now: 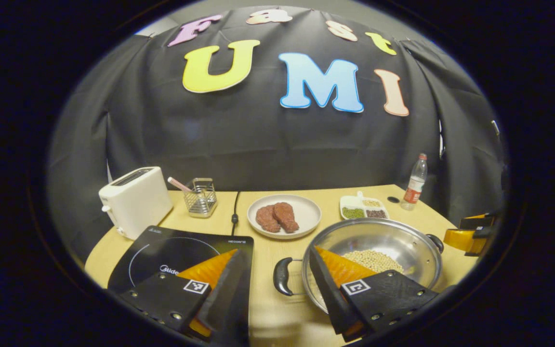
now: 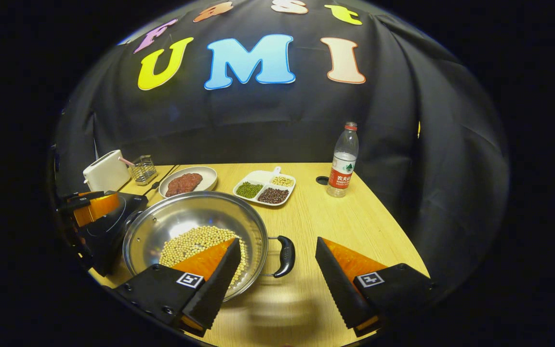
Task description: First push the handle of the pot to place it horizontally, then grasp the pot with both hands and set it on the induction cooktop.
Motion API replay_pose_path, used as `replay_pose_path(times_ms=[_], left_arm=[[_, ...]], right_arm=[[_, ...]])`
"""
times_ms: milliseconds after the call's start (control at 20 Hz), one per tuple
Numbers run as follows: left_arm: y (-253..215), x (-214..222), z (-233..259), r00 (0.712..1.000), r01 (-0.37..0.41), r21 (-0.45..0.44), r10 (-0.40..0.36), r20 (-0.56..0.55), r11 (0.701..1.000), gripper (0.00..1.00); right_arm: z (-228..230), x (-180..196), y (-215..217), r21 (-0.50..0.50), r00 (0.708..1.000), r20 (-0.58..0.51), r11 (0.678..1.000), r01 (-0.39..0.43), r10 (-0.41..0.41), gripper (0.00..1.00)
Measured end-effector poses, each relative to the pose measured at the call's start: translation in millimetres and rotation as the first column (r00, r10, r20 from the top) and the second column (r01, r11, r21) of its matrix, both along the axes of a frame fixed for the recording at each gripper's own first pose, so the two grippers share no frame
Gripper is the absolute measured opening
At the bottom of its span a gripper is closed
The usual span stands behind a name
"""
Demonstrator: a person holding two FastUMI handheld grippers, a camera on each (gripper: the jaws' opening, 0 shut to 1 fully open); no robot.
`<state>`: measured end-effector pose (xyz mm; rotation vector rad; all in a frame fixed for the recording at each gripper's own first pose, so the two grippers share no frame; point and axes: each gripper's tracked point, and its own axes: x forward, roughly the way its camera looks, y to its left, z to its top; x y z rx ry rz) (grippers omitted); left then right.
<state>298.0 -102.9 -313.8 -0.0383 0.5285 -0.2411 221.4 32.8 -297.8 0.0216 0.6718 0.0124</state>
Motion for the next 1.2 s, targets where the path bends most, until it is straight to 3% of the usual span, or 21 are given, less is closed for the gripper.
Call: replay_pose_path(times_ms=[50, 100, 500, 550, 600, 650, 700, 750, 1200], left_arm=[[-3, 3, -6, 1.000, 0.009, 0.003, -0.009, -0.010, 1.000, 0.84], [-6, 5, -11, 1.000, 0.017, 0.006, -0.016, -0.019, 1.000, 0.84], [-26, 11, -49, 0.990, 0.083, 0.018, -0.081, -0.115, 0.996, 0.84], [-28, 11, -54, 0.988, 0.090, 0.020, -0.087, -0.127, 0.996, 0.84], [-29, 12, -58, 0.986, 0.094, 0.021, -0.090, -0.140, 0.995, 0.82], [-30, 12, -64, 0.984, 0.094, 0.023, -0.089, -0.153, 0.995, 0.84], [-31, 11, -68, 0.982, 0.097, 0.021, -0.092, -0.166, 0.995, 0.84], [-32, 10, -72, 0.980, 0.098, 0.019, -0.093, -0.176, 0.995, 0.82], [-37, 7, -92, 0.965, 0.117, 0.023, -0.108, -0.241, 0.993, 0.84]], right_arm=[[-3, 1, 0, -0.005, 1.000, -0.007, 1.000, 0.001, -0.002, 0.96], [-6, 2, 0, -0.012, 1.000, -0.014, 1.000, 0.004, -0.004, 1.00], [-25, 10, 3, -0.029, 0.999, -0.051, 1.000, 0.012, -0.013, 0.96], [-29, 10, 3, -0.033, 0.998, -0.058, 0.999, 0.011, -0.013, 1.00], [-32, 11, 2, -0.037, 0.998, -0.065, 0.999, 0.011, -0.014, 0.96], [-34, 11, 2, -0.038, 0.997, -0.072, 0.999, 0.011, -0.014, 1.00], [-35, 11, 2, -0.041, 0.997, -0.076, 0.999, 0.013, -0.016, 0.96], [-39, 12, 1, -0.043, 0.996, -0.082, 0.999, 0.016, -0.020, 1.00], [-57, 22, 1, -0.024, 0.990, -0.132, 0.998, 0.051, -0.054, 0.98]])
